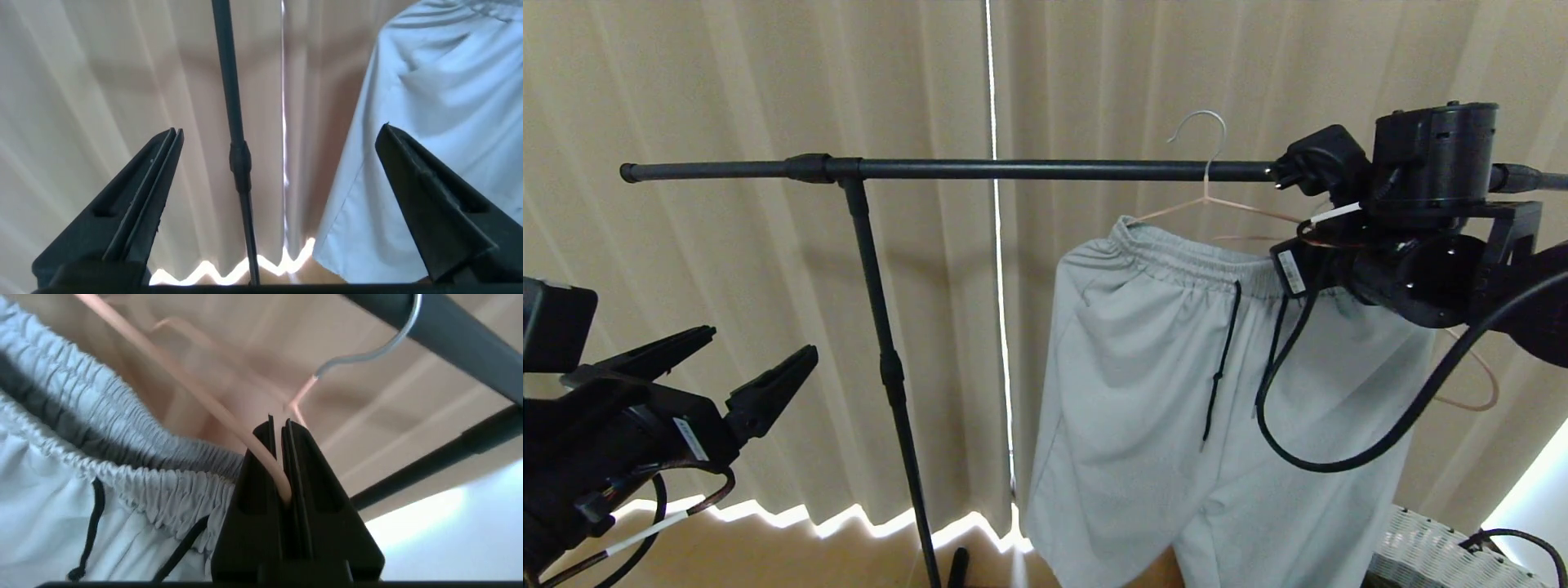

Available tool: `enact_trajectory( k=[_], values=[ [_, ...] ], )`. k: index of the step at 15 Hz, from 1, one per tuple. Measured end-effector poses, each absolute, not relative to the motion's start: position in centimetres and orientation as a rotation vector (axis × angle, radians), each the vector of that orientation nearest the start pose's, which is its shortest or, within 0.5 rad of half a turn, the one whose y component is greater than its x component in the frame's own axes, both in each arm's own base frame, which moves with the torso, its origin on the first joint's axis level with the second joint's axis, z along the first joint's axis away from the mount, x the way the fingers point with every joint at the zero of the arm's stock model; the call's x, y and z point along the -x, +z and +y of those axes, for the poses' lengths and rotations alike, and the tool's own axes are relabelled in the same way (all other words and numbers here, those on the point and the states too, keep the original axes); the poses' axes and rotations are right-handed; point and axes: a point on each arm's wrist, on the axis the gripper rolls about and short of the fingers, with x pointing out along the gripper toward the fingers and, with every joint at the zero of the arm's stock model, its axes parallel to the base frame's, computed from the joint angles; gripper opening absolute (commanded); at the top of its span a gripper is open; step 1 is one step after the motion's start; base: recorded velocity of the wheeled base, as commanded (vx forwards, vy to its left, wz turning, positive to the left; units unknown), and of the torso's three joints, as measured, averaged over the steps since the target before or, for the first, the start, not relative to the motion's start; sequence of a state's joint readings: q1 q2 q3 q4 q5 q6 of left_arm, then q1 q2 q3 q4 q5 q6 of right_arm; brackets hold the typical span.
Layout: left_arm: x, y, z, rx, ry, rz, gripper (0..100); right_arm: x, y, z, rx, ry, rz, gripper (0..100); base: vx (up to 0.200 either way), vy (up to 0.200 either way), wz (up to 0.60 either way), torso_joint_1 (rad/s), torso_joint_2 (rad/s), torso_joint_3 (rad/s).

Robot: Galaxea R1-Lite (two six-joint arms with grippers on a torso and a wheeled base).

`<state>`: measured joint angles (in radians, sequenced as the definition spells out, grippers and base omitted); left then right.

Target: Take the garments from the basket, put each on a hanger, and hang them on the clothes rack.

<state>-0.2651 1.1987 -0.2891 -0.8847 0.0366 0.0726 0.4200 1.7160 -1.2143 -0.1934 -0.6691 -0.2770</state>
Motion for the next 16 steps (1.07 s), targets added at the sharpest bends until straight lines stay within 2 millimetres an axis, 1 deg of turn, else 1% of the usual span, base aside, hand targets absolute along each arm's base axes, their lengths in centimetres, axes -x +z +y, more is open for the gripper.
enact_trajectory(
  k=[2,6,11,16],
  values=[
    [-15.5,18.6,-4.1,-0.075,-0.229,0.014,100,-31.4,24.5,12.3,0.439,-0.227,0.308,0,0.000,0.000,0.00,0.000,0.00,0.000],
    [-15.4,18.6,-4.1,-0.075,-0.230,0.013,100,-32.4,23.3,13.1,0.458,-0.215,0.333,0,0.000,0.000,0.00,0.000,0.00,0.000],
    [-15.4,18.6,-4.1,-0.075,-0.229,0.012,100,-32.5,22.2,14.8,0.481,-0.171,0.349,0,0.000,0.000,0.00,0.000,0.00,0.000],
    [-15.4,18.6,-4.1,-0.075,-0.228,0.011,100,-32.0,21.9,16.3,0.492,-0.128,0.345,0,0.000,0.000,0.00,0.000,0.00,0.000]
  ],
)
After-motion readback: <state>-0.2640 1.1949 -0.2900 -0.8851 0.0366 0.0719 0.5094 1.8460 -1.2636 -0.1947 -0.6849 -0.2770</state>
